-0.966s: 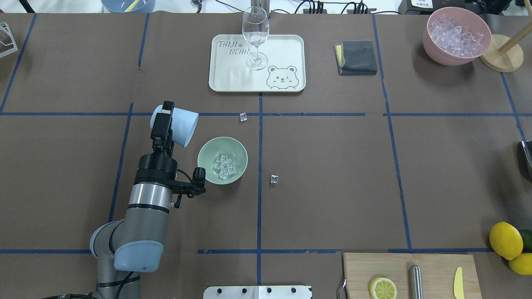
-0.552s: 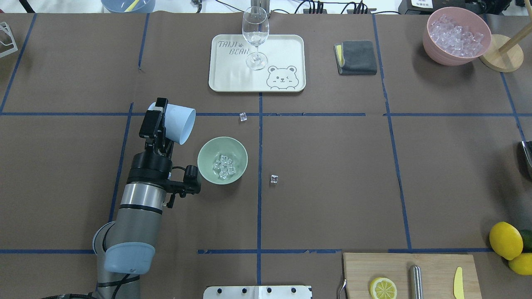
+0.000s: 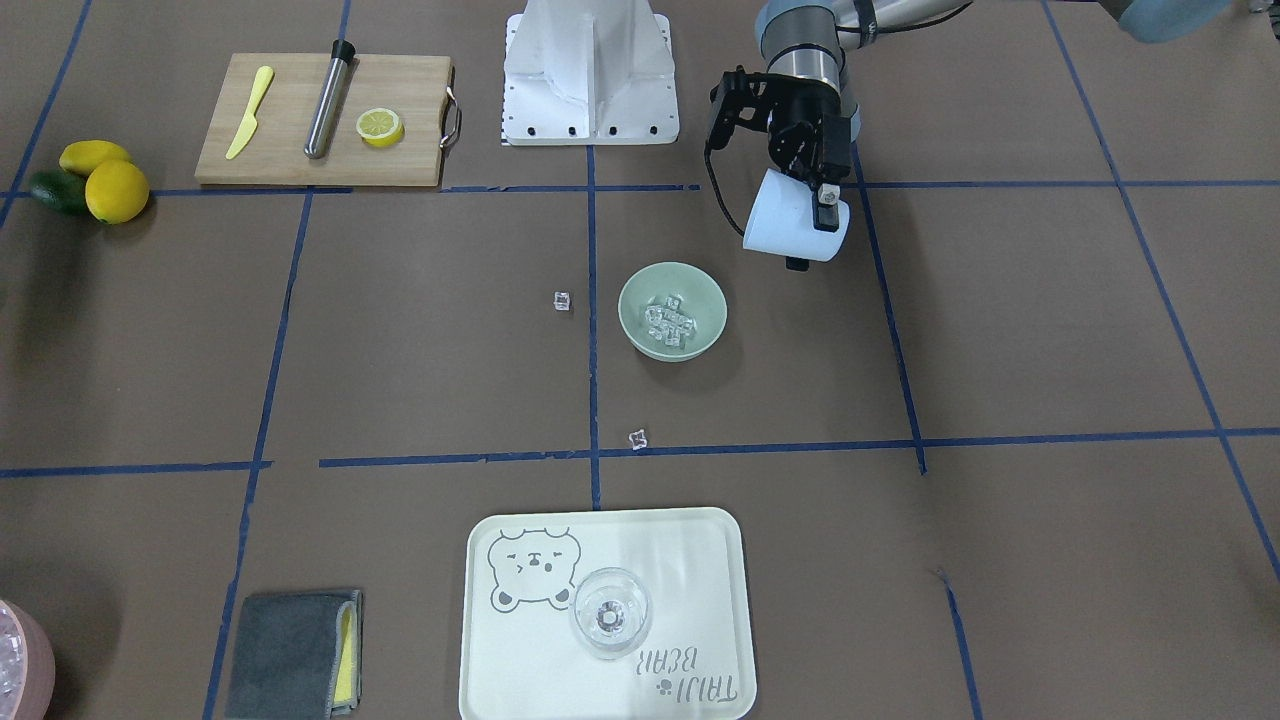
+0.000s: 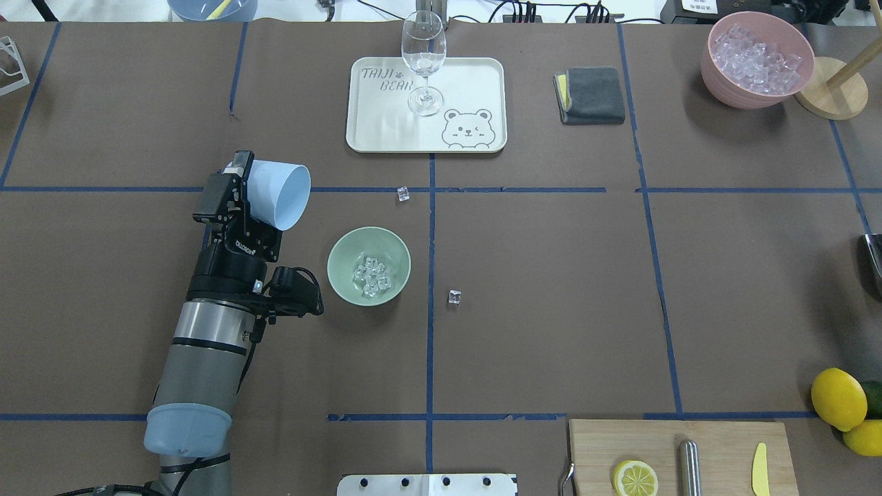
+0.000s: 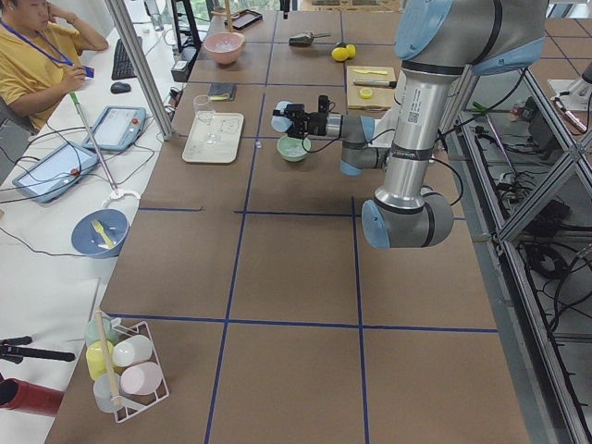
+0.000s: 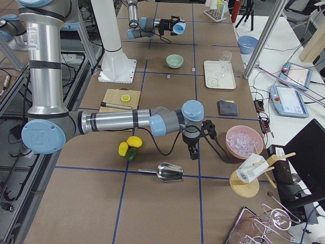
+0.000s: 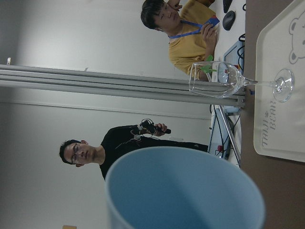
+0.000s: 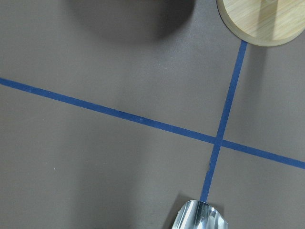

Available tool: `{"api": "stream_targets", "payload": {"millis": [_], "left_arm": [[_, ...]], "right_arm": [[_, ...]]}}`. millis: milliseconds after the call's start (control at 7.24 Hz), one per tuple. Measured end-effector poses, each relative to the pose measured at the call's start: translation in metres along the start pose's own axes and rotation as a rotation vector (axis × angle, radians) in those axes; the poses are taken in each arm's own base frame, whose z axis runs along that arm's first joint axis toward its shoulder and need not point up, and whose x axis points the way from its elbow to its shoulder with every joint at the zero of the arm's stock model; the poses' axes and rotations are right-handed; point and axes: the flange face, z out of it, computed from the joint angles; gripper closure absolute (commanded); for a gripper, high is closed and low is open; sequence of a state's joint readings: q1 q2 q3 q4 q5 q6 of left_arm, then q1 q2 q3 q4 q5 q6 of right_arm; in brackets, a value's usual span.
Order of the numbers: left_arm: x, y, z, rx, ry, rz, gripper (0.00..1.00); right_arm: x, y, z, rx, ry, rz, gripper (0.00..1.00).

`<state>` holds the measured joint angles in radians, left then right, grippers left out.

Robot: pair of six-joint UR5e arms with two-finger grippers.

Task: Pour ice into bowl

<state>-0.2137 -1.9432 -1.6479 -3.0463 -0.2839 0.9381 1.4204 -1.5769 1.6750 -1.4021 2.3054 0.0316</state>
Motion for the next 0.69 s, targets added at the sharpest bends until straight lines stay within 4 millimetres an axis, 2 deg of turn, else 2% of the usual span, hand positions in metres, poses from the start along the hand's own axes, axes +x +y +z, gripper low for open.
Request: {"api": "stream_targets", "payload": {"millis": [276, 690], "left_arm": [[-0.007, 0.003, -0.003, 0.031, -0.011, -0.182, 1.00], [-0.023, -0.009, -0.008, 0.128, 0.053, -0.619, 1.00]], "right_arm": [[0.000, 0.000, 0.000, 0.000, 0.000, 0.001, 0.00], [0.000, 0.000, 0.000, 0.001, 0.000, 0.000, 0.00]]}}
